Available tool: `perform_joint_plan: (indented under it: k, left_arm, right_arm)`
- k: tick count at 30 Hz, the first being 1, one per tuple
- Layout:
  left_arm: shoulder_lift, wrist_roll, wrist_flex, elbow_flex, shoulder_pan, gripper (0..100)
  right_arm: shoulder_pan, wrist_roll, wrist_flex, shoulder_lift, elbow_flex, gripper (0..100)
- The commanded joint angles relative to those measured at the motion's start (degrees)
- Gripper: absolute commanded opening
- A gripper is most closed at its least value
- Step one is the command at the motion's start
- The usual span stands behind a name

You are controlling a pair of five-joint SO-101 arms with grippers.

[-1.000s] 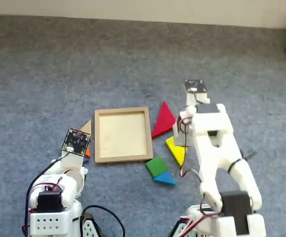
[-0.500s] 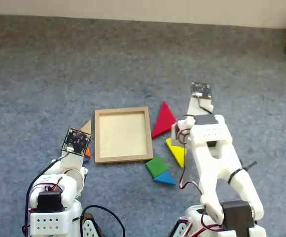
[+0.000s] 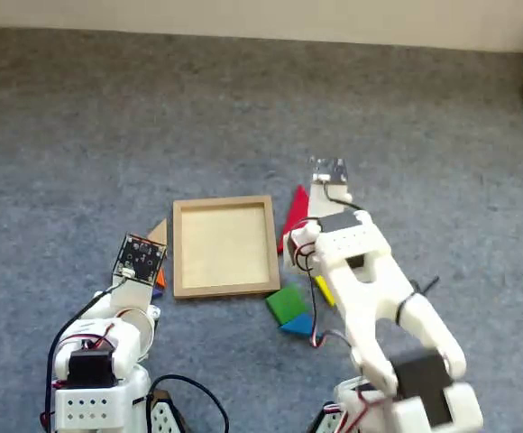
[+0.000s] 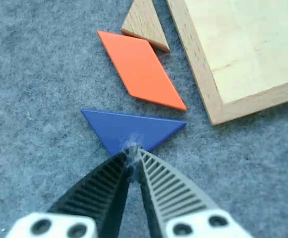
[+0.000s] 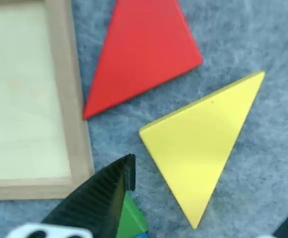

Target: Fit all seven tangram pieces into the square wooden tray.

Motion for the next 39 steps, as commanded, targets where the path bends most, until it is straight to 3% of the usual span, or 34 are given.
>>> perform_joint_plan:
  k: [1, 14, 39]
  left_arm:
    - [-0.2, 0.3, 0.3, 1.2, -0.6, 1]
    - [-0.2, 0.3, 0.3, 1.2, -0.6, 1]
    - [-0.2, 0.3, 0.3, 1.2, -0.6, 1]
  right_arm:
    - [-0.5, -0.6, -0.8, 5.1, -6.5, 45.4]
    - [6.5, -0.7, -0.8, 11.7, -11.5, 45.4]
    - [4.5, -1.1, -1.3, 12.3, -17.8, 45.4]
